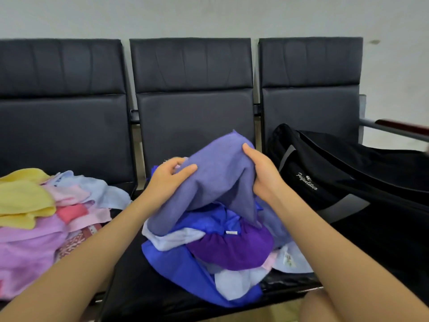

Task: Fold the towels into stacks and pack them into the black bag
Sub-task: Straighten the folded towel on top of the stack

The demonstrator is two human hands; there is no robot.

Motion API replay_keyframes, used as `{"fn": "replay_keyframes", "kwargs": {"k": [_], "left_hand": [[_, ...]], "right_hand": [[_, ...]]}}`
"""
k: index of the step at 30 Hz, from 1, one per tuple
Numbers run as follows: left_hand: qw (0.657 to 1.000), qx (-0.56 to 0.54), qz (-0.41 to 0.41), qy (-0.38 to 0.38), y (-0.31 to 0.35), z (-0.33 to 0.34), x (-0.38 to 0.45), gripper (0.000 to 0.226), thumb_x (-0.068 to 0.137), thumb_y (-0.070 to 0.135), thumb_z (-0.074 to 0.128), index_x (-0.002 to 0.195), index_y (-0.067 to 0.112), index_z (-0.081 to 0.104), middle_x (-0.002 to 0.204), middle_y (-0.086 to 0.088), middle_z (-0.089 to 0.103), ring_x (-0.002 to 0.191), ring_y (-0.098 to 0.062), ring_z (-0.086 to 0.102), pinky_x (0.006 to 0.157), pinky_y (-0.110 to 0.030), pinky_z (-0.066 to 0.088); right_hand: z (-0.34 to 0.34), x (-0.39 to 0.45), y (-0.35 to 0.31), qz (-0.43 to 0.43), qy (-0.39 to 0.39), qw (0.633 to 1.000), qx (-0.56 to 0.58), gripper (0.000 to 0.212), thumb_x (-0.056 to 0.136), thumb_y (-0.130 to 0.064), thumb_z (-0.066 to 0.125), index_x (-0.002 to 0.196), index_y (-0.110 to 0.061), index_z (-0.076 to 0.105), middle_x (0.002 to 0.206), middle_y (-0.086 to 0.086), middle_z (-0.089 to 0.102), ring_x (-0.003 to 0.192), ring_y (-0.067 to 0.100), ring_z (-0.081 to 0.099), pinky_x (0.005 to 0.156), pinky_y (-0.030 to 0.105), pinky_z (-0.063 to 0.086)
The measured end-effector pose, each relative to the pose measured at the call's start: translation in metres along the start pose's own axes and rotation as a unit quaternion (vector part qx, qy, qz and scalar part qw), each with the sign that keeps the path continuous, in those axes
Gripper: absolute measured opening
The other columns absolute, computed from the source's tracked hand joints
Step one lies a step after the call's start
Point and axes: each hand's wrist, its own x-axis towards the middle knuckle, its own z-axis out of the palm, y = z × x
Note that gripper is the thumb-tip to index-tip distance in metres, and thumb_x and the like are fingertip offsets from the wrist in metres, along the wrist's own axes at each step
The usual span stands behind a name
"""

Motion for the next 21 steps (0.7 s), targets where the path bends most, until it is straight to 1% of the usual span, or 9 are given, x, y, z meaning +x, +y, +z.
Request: {"fn": "replay_keyframes", "kwargs": {"k": [3,6,9,10,12,14,16,18,21], "left_hand": [[0.980,0.083,-0.100,-0.149,-0.016,-0.011,-0.017,0.061,0.065,0.067,0.070,0.082,0.008,0.067,0.071,0.000,0.066,0.065,-0.005,0.057,0.066,-0.025,0.044],[0.970,0.059,-0.136,-0.191,-0.022,-0.020,-0.033,0.044,0.070,0.058,0.073,0.081,0.015,0.071,0.080,0.007,0.073,0.077,-0.008,0.067,0.074,-0.026,0.049],[0.977,-0.089,-0.149,-0.120,-0.019,-0.030,-0.040,0.074,0.041,0.075,0.077,0.094,0.024,0.073,0.096,0.005,0.075,0.092,-0.010,0.070,0.078,-0.024,0.049],[0.977,-0.128,-0.153,-0.078,-0.015,-0.032,-0.040,0.074,0.044,0.075,0.077,0.098,0.025,0.072,0.099,0.006,0.075,0.095,-0.010,0.069,0.078,-0.024,0.049],[0.969,-0.202,-0.144,-0.006,-0.003,-0.035,-0.039,0.043,0.078,0.055,0.069,0.107,0.023,0.069,0.105,0.002,0.073,0.104,-0.015,0.066,0.082,-0.027,0.049],[0.955,-0.249,-0.153,0.051,0.015,-0.035,-0.036,0.023,0.096,0.037,0.053,0.105,0.019,0.064,0.095,0.000,0.071,0.091,-0.014,0.067,0.074,-0.026,0.051],[0.933,-0.319,-0.160,0.055,0.034,-0.037,-0.031,0.024,0.100,0.034,0.045,0.093,0.018,0.063,0.076,0.002,0.071,0.074,-0.009,0.066,0.063,-0.022,0.053],[0.912,-0.377,-0.158,0.037,0.051,-0.042,-0.026,0.025,0.100,0.032,0.046,0.086,0.018,0.062,0.074,0.000,0.065,0.074,-0.012,0.063,0.067,-0.022,0.052],[0.939,-0.304,-0.155,0.047,0.057,-0.049,-0.016,0.018,0.099,0.025,0.049,0.088,0.015,0.057,0.070,-0.001,0.050,0.072,-0.014,0.051,0.066,-0.023,0.046]], "right_hand": [[0.000,-0.010,-0.009,-0.021,0.034,0.999,-0.026,0.029,0.098,-0.022,0.051,0.123,-0.014,0.063,0.127,0.009,0.064,0.119,0.021,0.060,0.106,0.035,0.043],[-0.001,-0.022,-0.014,-0.021,0.095,0.993,-0.065,0.035,0.094,-0.025,0.058,0.119,0.000,0.064,0.119,0.019,0.066,0.115,0.030,0.062,0.101,0.042,0.048],[0.000,-0.031,-0.019,-0.026,0.132,0.986,-0.096,0.033,0.092,-0.029,0.061,0.109,-0.001,0.068,0.110,0.017,0.070,0.105,0.028,0.067,0.095,0.042,0.052],[0.001,-0.034,-0.021,-0.034,0.126,0.985,-0.109,0.027,0.093,-0.029,0.060,0.102,-0.005,0.069,0.105,0.015,0.071,0.101,0.027,0.068,0.092,0.041,0.053],[0.006,-0.040,-0.023,-0.048,0.112,0.986,-0.117,0.021,0.095,-0.027,0.058,0.094,-0.009,0.069,0.099,0.012,0.070,0.094,0.023,0.067,0.087,0.038,0.052],[0.013,-0.044,-0.027,-0.042,0.095,0.989,-0.107,0.022,0.096,-0.026,0.056,0.100,-0.007,0.067,0.102,0.012,0.069,0.096,0.022,0.065,0.089,0.037,0.050],[0.019,-0.046,-0.032,-0.016,0.074,0.993,-0.086,0.027,0.096,-0.029,0.056,0.105,-0.006,0.067,0.105,0.010,0.070,0.096,0.021,0.066,0.088,0.034,0.051],[0.024,-0.048,-0.038,0.019,0.054,0.996,-0.064,0.029,0.096,-0.033,0.055,0.104,-0.009,0.069,0.099,0.006,0.073,0.089,0.018,0.070,0.078,0.029,0.054],[0.023,-0.045,-0.042,0.045,0.045,0.997,-0.049,0.028,0.094,-0.037,0.056,0.099,-0.014,0.070,0.084,0.000,0.073,0.075,0.015,0.070,0.065,0.026,0.051]]}}
